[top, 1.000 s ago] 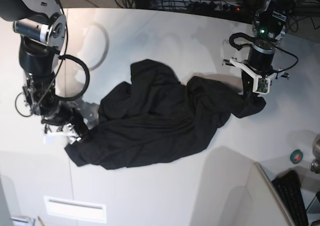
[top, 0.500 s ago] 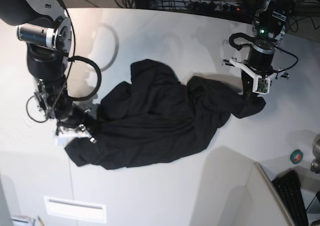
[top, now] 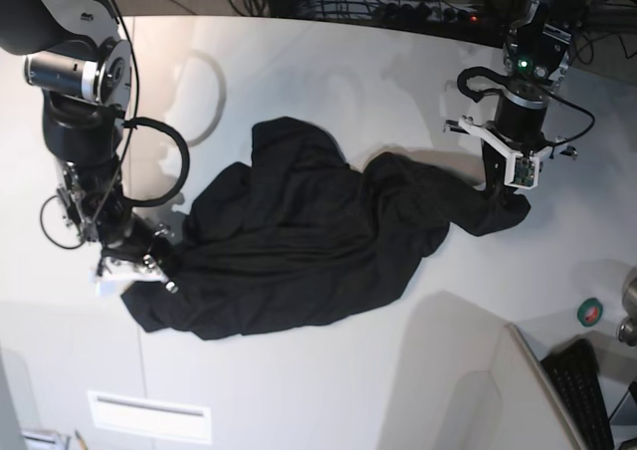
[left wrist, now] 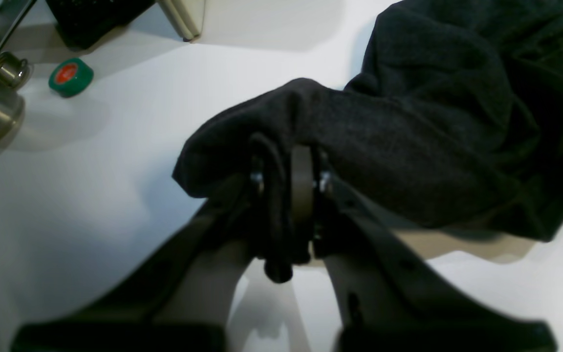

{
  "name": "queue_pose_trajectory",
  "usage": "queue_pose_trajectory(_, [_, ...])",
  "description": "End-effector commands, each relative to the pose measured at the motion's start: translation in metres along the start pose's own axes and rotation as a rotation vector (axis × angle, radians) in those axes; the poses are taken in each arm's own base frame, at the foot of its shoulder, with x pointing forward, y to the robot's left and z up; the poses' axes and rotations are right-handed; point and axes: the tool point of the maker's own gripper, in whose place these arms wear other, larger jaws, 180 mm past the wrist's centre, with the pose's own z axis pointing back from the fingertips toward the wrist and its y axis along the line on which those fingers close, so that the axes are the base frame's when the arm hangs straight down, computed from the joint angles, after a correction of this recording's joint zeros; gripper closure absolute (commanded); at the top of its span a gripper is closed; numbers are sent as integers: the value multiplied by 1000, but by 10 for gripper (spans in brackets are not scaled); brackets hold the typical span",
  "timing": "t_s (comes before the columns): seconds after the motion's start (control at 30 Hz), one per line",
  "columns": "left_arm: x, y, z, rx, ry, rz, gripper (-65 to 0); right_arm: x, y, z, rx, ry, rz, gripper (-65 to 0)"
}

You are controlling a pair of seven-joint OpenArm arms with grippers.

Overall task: Layout the t-shirt on the table in an organized manner, then fold the t-shirt properly
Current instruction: 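Hold the shirt with both grippers and stretch it flat, then lift the black shirt with both grippers and swing it across the table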

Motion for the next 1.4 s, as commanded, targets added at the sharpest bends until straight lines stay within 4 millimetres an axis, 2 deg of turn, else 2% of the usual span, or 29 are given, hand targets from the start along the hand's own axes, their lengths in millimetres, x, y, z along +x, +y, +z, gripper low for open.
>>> queue_pose_trajectory(0.0, [17,9,-2,16,-57,-12,0,26,26,1,61,-58,23,0])
queue_pose_trajectory(0.07, [31,12,-11,24,-89,-11,0,26,50,0,106,-52,42,0])
queue_pose_trajectory(0.17, [57,19,-25,42,-149,-7,0,38,89,4,173,-24,91,0])
queue_pose_trajectory(0.3, [102,29,-41,66,-250,5,0,68,144,17,256,-5,172,0])
queue_pose_trajectory(0.37, [129,32,-45,78,-313,13,0,91,171,31,297,-30,226,0])
queue_pose_trajectory(0.47, [180,33,-38,79,-443,94,0,147,200,75,329,-132,351,0])
queue_pose_trajectory(0.57, [230,27,-17,45,-580,343,0,196,236,144,367,-294,551,0])
queue_pose_trajectory(0.63, [249,9,0,-27,-631,455,0,217,248,187,361,-396,682,0])
queue_pose_trajectory(0.67, [250,-4,9,-68,-634,483,0,225,250,208,344,-446,749,0])
queue_pose_trajectory(0.73, [244,-37,21,-162,-608,490,0,239,232,236,284,-512,829,0])
queue_pose_trajectory(0.77, [236,-64,26,-241,-576,490,0,248,216,251,249,-547,842,0])
queue_pose_trajectory(0.87, [207,-138,44,-437,-473,437,0,264,156,276,147,-599,786,0])
queue_pose_trajectory(0.93, [186,-188,65,-562,-424,345,0,265,114,282,84,-597,731,0])
queue_pose_trajectory(1.0, [171,-230,92,-671,-419,228,0,253,69,280,18,-558,672,0])
queue_pose_trajectory(1.07, [158,-262,118,-762,-427,127,0,243,35,276,-23,-533,622,0])
queue_pose_trajectory(1.13, [144,-285,143,-851,-430,41,0,228,-3,268,-63,-503,567,0])
queue_pose_trajectory(1.2, [131,-294,158,-902,-417,1,0,214,-34,259,-88,-483,515,0])
queue_pose_trajectory(1.37, [100,-301,159,-934,-347,-46,0,179,-108,231,-147,-392,341,0])
